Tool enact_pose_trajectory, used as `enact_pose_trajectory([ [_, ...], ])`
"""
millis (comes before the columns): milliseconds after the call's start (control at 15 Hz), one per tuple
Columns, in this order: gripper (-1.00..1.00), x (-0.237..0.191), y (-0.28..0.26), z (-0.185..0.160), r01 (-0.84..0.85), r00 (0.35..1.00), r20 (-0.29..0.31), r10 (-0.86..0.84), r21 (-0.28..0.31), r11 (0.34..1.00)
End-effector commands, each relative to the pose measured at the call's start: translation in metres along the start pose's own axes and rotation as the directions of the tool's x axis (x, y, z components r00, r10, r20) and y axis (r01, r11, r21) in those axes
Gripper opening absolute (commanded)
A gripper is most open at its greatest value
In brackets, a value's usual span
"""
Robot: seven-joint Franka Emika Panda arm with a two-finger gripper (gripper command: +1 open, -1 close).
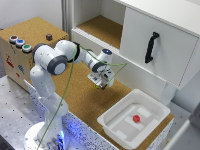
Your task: Go push the yellow block to the left
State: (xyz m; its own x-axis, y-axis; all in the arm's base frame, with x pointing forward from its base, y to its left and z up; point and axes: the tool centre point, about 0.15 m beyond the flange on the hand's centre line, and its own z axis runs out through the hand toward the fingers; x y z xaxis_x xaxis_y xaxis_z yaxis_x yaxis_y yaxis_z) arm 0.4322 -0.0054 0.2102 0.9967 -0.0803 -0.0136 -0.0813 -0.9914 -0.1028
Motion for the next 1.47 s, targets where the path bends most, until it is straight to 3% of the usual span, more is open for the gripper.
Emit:
enact_pose_trajectory([
  [0, -1.0, -0.003, -0.054, 0.004, -0.023, 1.0, -0.021, 0.023, 0.007, 1.0],
  [1000, -1.0, -0.005, -0.173, 0.017, 0.081, 0.997, 0.009, -0.082, 0.053, 0.995],
  [1400, -1.0, -0.007, -0.213, 0.015, 0.162, 0.987, 0.004, -0.163, 0.109, 0.981],
])
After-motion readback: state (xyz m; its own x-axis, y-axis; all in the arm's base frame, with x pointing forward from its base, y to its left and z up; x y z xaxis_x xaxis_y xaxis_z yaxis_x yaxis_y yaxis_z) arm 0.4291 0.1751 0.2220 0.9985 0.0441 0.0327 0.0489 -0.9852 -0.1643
